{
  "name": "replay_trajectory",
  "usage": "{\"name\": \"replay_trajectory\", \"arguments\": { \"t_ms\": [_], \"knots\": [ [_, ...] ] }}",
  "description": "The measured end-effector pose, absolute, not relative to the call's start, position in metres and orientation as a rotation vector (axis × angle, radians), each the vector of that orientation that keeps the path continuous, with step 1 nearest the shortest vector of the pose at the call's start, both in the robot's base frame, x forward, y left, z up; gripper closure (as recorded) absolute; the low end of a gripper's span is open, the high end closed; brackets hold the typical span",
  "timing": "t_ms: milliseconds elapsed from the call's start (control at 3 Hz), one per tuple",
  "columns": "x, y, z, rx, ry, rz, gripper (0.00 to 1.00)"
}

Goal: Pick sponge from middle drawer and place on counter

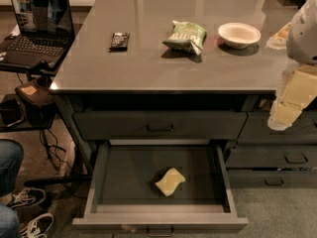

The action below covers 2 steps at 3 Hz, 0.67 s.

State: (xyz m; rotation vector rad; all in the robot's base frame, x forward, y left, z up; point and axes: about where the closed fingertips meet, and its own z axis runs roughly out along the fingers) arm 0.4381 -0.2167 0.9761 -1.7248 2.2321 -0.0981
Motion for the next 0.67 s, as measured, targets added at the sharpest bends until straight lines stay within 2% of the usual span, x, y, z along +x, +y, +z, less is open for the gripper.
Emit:
{"name": "replay_trajectory", "arguments": {
  "t_ms": [667],
  "knots": [
    [0.439,-0.218,0.954,-1.685,2.219,-0.048,0.0]
  ]
}}
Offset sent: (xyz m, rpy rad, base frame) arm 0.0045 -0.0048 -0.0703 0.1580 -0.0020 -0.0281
